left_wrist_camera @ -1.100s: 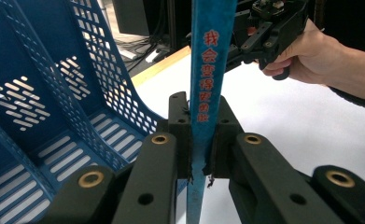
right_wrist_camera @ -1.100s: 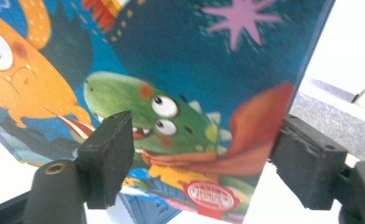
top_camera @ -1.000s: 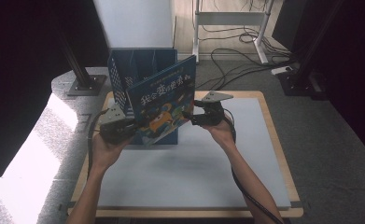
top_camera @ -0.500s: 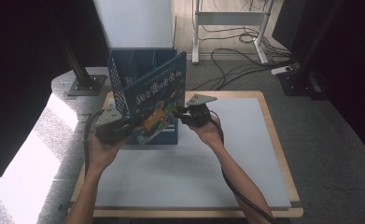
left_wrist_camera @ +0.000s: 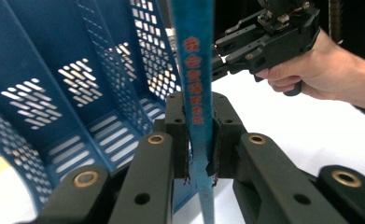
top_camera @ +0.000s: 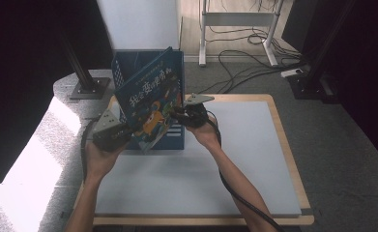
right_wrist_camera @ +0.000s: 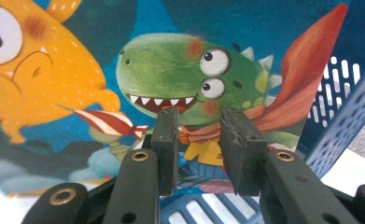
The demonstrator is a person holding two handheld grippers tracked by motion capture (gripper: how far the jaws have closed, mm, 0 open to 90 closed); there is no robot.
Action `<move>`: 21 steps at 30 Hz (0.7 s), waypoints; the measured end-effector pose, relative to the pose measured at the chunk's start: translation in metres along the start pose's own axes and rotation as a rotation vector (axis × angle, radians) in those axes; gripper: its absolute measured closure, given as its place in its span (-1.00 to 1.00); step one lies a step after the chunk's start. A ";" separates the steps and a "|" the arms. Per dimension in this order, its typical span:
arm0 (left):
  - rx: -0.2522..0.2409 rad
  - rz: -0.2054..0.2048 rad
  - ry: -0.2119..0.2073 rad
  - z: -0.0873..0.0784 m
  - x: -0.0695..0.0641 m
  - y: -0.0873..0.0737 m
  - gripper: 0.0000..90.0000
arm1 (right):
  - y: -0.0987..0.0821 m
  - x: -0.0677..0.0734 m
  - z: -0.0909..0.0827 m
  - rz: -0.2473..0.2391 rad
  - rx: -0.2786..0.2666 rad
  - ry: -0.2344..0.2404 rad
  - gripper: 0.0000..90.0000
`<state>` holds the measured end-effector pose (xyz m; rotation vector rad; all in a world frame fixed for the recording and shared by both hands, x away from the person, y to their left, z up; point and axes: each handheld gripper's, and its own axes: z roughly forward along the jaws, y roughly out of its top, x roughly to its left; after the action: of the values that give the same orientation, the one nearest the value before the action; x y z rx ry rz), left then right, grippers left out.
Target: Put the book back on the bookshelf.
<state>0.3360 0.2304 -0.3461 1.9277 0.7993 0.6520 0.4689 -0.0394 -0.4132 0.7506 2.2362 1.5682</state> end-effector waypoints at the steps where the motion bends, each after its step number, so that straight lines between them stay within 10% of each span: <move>1: 0.006 -0.007 0.003 0.000 0.001 0.000 0.76 | 0.001 0.000 0.002 0.005 0.001 0.003 0.47; 6: -0.014 -0.069 -0.009 0.002 0.008 -0.001 0.78 | 0.001 -0.002 0.005 0.006 0.015 0.002 0.43; 21: -0.007 -0.049 -0.003 0.012 0.000 0.014 0.81 | -0.005 -0.008 -0.010 0.009 0.030 0.018 0.27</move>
<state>0.3488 0.2185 -0.3387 1.8963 0.8380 0.6214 0.4690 -0.0526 -0.4150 0.7589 2.2775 1.5551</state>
